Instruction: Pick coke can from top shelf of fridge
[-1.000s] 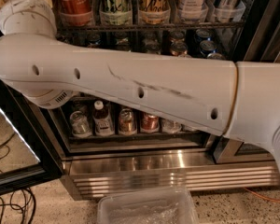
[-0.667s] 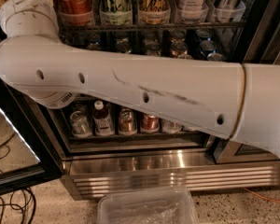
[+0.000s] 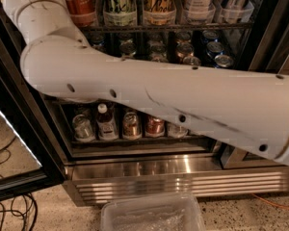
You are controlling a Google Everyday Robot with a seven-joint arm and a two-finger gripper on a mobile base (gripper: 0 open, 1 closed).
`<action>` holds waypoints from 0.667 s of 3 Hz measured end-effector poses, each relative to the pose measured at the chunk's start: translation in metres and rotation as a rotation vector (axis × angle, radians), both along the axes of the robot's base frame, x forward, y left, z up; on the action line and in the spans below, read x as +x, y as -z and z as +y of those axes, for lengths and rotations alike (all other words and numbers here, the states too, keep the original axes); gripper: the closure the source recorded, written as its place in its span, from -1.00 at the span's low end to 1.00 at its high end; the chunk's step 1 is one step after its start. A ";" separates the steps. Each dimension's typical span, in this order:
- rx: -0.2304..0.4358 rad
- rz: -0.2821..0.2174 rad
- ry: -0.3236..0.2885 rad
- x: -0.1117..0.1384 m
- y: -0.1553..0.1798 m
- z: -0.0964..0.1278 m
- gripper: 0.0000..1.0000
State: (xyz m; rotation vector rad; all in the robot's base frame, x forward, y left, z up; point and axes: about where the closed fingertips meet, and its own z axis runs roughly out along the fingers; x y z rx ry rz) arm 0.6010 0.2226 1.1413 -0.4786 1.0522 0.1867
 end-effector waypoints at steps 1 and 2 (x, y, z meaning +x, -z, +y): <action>0.002 -0.004 -0.104 -0.015 -0.014 -0.014 1.00; -0.017 0.039 -0.219 -0.027 -0.008 -0.025 1.00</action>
Offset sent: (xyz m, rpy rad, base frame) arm -0.0529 -0.0420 -0.0188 0.0954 0.2723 0.5311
